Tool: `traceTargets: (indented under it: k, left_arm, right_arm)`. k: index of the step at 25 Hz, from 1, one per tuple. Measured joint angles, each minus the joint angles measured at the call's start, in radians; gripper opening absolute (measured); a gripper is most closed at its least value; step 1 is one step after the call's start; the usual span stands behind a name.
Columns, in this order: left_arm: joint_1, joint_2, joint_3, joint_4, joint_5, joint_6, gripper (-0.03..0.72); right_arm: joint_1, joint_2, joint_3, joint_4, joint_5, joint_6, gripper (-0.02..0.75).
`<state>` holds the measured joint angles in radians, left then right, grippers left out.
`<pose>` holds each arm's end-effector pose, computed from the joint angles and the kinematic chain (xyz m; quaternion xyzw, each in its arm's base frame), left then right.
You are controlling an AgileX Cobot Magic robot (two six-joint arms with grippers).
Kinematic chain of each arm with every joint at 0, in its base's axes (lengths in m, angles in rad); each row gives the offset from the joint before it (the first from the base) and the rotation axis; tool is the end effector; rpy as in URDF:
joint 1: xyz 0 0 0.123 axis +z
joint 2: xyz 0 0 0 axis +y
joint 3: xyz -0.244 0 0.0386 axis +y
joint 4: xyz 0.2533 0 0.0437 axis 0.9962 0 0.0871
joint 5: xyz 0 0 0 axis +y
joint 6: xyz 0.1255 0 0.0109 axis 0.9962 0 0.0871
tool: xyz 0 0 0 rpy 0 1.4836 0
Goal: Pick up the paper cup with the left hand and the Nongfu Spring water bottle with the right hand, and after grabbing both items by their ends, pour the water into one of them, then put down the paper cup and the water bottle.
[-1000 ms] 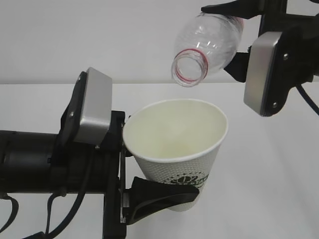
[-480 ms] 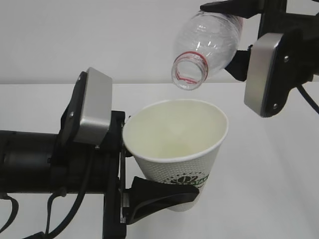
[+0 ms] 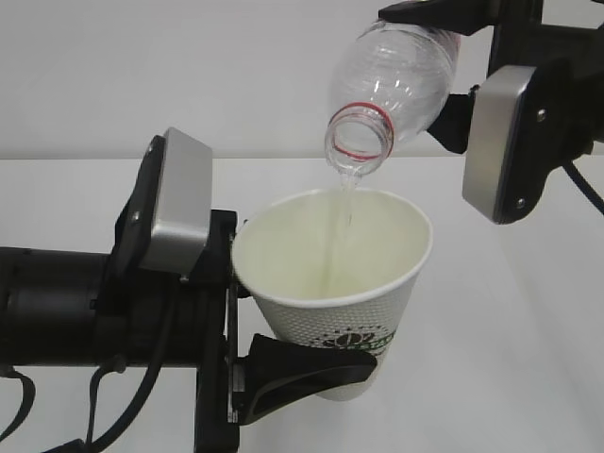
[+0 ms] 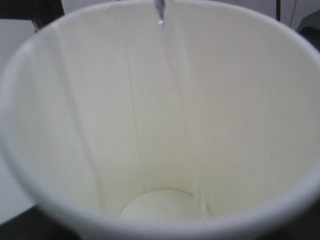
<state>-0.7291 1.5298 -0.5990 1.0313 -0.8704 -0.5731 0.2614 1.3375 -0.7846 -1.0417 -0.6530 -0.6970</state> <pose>0.1731 -0.2654 0.1635 0.5376 0.5667 -0.4058 0.4744 0.2983 0.1481 0.2630 -0.6854 0.2674 -0.2532 0.6281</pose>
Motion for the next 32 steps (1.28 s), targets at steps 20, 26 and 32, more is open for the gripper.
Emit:
traceTargets:
  k: [20, 26, 32]
  left_arm:
    - [0.000, 0.000, 0.000, -0.005, 0.000, 0.000, 0.503]
    - [0.000, 0.000, 0.000, -0.006, 0.000, 0.000, 0.501]
    - [0.000, 0.000, 0.000, -0.006, 0.000, 0.000, 0.501]
  right_arm:
    - [0.000, 0.000, -0.001, 0.002, -0.006, -0.006, 0.470]
    - [0.000, 0.000, -0.001, 0.002, -0.006, -0.009, 0.470]
    - [0.000, 0.000, -0.001, 0.002, -0.006, -0.025, 0.470]
